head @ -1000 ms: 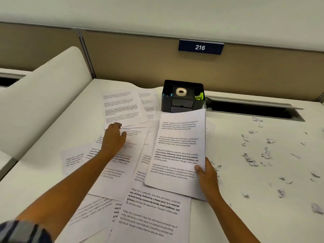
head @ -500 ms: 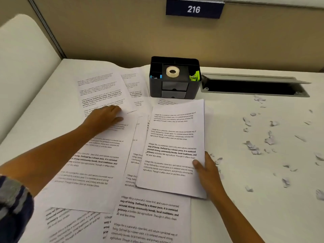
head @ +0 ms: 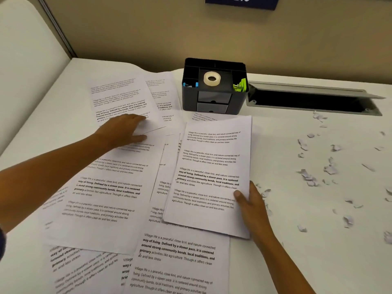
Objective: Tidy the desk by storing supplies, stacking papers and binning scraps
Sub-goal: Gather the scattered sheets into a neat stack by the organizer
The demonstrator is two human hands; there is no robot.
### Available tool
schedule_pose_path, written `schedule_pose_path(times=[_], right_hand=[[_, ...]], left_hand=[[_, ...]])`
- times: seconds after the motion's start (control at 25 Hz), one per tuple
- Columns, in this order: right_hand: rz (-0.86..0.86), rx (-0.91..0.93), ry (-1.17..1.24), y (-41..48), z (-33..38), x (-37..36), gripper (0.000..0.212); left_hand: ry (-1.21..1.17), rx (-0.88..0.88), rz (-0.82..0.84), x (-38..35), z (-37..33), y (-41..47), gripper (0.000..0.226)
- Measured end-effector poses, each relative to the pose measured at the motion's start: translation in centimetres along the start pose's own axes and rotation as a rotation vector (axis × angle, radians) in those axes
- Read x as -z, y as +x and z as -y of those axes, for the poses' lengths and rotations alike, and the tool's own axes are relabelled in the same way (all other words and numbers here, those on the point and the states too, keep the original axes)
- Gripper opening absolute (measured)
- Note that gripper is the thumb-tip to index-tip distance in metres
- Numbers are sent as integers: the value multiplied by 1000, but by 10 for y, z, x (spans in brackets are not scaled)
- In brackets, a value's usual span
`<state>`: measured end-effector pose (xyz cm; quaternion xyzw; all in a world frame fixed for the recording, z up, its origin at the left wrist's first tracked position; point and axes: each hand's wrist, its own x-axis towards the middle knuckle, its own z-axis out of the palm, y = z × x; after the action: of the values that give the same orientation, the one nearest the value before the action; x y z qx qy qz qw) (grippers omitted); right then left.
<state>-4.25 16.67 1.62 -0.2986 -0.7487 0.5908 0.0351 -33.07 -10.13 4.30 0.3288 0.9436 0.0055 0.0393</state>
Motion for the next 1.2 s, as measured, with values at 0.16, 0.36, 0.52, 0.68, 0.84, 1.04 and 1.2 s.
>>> schedule_pose_path(times=[0.16, 0.36, 0.52, 0.68, 0.84, 1.04, 1.2], right_hand=[[-10, 19, 6, -1, -1, -1, 29], [-14, 23, 18, -2, -1, -1, 28], [-17, 31, 9, -2, -2, 0, 28], [-30, 33, -8, -1, -5, -1, 33], [-27, 47, -15, -1, -4, -1, 36], [-8, 36, -8, -3, -5, 1, 43], [57, 21, 95, -10, 0, 7, 41]], left_hand=[[14, 47, 35, -1, 2, 2, 67], [112, 22, 3, -1, -3, 10, 37], [197, 56, -73, -10, -7, 7, 30], [92, 132, -231, -8, -24, -11, 34], [-2, 30, -468, 4, -63, -41, 43], [-107, -223, -603, 11, -127, -101, 51], [-171, -315, -570, -9, -153, -142, 60]])
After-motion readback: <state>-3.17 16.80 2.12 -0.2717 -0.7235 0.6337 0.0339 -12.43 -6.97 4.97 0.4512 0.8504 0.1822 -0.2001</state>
